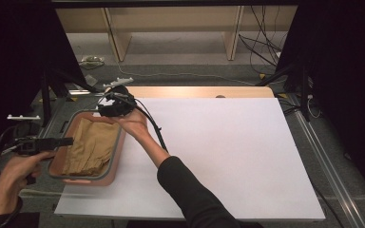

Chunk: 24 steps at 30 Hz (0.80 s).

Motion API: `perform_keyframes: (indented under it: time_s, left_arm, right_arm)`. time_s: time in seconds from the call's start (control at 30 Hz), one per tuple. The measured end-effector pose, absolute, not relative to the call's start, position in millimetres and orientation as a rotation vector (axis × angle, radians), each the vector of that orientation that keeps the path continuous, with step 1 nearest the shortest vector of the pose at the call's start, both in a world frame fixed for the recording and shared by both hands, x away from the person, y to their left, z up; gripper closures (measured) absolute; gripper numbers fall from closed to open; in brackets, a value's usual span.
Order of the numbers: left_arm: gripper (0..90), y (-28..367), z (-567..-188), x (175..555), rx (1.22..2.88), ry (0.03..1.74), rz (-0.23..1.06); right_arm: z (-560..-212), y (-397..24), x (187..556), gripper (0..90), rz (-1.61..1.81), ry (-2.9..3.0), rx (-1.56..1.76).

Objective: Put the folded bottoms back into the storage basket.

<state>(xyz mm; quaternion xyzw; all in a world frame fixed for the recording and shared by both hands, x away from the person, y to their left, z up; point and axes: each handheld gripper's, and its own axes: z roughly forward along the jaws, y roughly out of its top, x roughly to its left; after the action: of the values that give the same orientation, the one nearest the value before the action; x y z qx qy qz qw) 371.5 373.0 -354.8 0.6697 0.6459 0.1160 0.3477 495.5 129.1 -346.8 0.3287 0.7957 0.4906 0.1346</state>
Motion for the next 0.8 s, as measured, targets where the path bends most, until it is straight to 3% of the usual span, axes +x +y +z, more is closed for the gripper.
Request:
perform_keyframes:
  time_s: [0.8]
  left_arm:
    - [30.4, 344, -351, 378, 1.765, 1.59, 0.324]
  right_arm:
    - [-338, 82, 495, 32.4, 1.427, 2.243, 0.977]
